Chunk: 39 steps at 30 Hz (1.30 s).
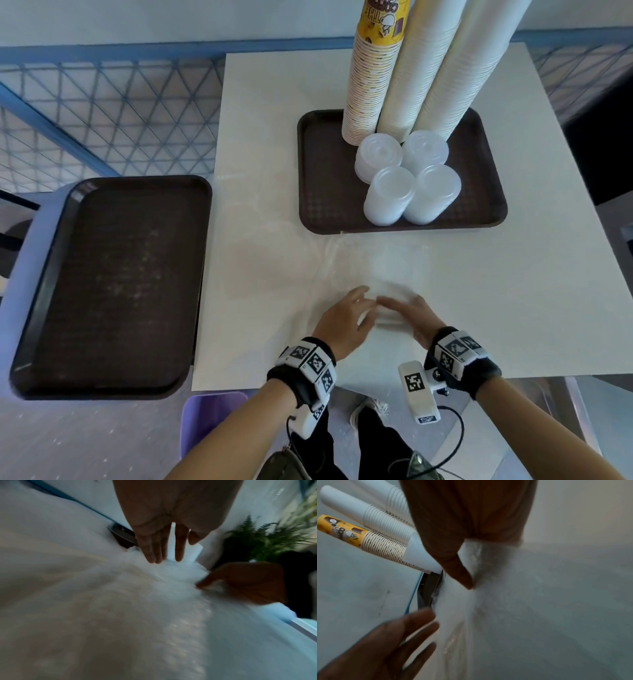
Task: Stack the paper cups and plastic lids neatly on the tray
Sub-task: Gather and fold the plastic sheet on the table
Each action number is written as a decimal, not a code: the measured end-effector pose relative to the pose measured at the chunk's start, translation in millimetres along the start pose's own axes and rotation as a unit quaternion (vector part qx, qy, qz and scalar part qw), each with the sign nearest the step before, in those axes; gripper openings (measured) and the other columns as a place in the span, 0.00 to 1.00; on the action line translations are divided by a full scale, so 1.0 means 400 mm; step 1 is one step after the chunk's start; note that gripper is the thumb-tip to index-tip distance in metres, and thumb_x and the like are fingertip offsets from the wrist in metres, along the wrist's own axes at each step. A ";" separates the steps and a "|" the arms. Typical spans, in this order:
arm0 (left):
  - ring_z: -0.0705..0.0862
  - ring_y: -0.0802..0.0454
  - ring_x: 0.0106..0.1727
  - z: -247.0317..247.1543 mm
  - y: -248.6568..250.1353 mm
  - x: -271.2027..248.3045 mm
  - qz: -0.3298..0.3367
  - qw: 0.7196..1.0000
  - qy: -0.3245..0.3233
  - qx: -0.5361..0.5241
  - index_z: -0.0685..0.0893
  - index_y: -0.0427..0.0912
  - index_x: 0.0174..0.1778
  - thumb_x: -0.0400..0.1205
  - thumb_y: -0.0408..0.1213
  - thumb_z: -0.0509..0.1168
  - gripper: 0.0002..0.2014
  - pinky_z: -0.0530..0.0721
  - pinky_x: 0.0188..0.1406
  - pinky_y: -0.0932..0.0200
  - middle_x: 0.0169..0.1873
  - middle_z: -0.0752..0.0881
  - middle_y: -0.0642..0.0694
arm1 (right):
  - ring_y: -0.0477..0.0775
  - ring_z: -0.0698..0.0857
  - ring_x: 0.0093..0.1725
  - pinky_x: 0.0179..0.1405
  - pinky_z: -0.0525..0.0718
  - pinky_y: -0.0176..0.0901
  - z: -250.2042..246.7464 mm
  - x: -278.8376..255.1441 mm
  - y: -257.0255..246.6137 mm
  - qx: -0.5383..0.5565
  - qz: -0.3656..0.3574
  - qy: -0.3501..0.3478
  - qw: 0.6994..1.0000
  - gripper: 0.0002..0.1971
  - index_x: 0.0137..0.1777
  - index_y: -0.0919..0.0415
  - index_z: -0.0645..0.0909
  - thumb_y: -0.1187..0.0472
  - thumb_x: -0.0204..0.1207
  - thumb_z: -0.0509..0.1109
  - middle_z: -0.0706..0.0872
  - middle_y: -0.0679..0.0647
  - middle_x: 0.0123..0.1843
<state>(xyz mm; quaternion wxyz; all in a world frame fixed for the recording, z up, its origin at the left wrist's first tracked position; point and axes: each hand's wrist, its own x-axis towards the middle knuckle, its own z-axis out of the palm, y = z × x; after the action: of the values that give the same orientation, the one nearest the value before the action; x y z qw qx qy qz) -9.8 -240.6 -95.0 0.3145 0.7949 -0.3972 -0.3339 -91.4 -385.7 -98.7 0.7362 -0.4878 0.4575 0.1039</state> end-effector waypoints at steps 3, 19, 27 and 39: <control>0.76 0.45 0.68 -0.061 -0.059 0.002 -0.027 0.991 0.123 0.035 0.81 0.37 0.60 0.81 0.45 0.51 0.21 0.78 0.62 0.53 0.66 0.77 0.40 | 0.56 0.90 0.40 0.34 0.90 0.43 -0.008 0.002 0.003 -0.009 -0.004 -0.006 1.000 0.23 0.70 0.64 0.72 0.79 0.77 0.57 0.86 0.62 0.53; 0.80 0.49 0.49 -0.182 -0.191 -0.047 -0.095 0.963 0.251 -0.022 0.78 0.34 0.51 0.80 0.27 0.62 0.05 0.84 0.48 0.48 0.53 0.81 0.44 | 0.62 0.87 0.47 0.35 0.89 0.45 -0.039 -0.012 -0.006 0.015 0.035 0.003 0.999 0.19 0.63 0.60 0.75 0.77 0.79 0.53 0.86 0.62 0.52; 0.78 0.55 0.67 -0.084 -0.034 -0.128 0.131 0.990 0.042 0.008 0.71 0.49 0.47 0.79 0.44 0.55 0.05 0.81 0.60 0.59 0.69 0.77 0.48 | 0.60 0.84 0.43 0.35 0.85 0.46 0.049 0.007 -0.019 0.002 0.054 -0.014 0.998 0.16 0.65 0.66 0.75 0.68 0.81 0.52 0.84 0.61 0.47; 0.73 0.41 0.72 -0.013 -0.033 -0.110 0.160 0.975 -0.116 0.104 0.78 0.36 0.46 0.78 0.41 0.53 0.13 0.74 0.66 0.52 0.64 0.81 0.41 | 0.61 0.85 0.56 0.59 0.82 0.56 0.076 0.001 0.004 -0.034 0.024 -0.015 0.999 0.33 0.67 0.63 0.74 0.49 0.65 0.77 0.86 0.60 0.57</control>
<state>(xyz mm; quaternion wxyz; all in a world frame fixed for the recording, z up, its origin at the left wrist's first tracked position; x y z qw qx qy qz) -20.5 -196.0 -89.7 0.2309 0.7053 -0.5858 -0.3257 -74.5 -360.2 -96.9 0.7230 -0.4999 0.4545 0.1440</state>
